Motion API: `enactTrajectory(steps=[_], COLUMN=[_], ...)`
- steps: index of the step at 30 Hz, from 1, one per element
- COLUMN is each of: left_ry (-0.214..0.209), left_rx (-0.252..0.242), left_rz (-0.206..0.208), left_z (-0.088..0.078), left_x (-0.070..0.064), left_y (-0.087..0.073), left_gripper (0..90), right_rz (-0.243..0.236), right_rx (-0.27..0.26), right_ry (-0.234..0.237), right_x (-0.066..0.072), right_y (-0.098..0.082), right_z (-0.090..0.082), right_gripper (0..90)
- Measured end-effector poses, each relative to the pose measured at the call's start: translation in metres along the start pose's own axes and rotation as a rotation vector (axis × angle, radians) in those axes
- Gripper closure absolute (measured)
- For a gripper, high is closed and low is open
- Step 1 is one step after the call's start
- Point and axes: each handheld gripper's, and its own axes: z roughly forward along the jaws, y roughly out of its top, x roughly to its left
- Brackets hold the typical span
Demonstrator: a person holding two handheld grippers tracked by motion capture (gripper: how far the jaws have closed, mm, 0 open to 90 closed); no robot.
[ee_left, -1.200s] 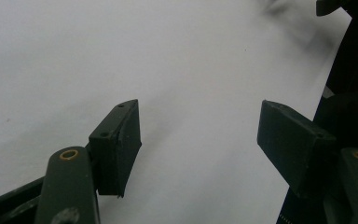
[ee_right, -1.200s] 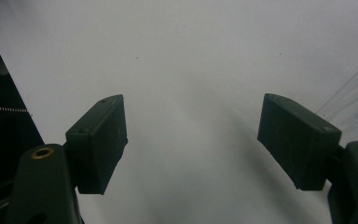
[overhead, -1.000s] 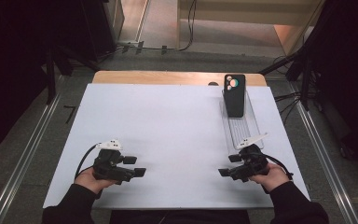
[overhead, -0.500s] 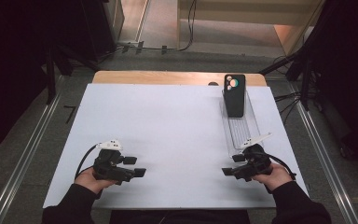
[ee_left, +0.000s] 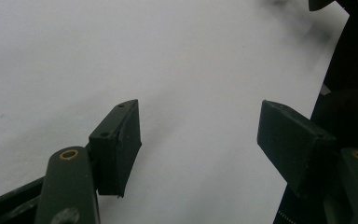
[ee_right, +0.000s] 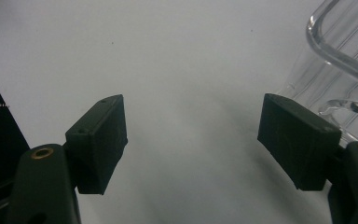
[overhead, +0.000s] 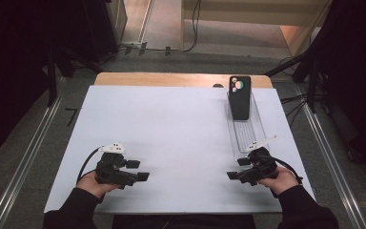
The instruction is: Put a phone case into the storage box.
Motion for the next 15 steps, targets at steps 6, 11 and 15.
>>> enactTrajectory(steps=[6,11,15], left_ry=[-0.001,0.000,0.000], left_rx=[0.003,0.003,0.003], left_rz=[0.003,0.000,0.000], left_z=[0.0002,0.0000,0.0000], left_x=[0.0000,0.0001,0.0003], left_y=[0.0000,-0.0001,-0.0001], left_gripper=[30.2,30.2,30.2], right_rz=[-0.002,-0.004,0.002], right_rx=[0.000,0.000,0.003], right_ry=[-0.001,-0.002,-0.002], right_x=[0.0000,-0.0001,0.0001], right_y=[0.0000,-0.0002,-0.0002], right_z=[0.0001,0.0001,0.0001], right_gripper=[21.9,21.9,21.9])
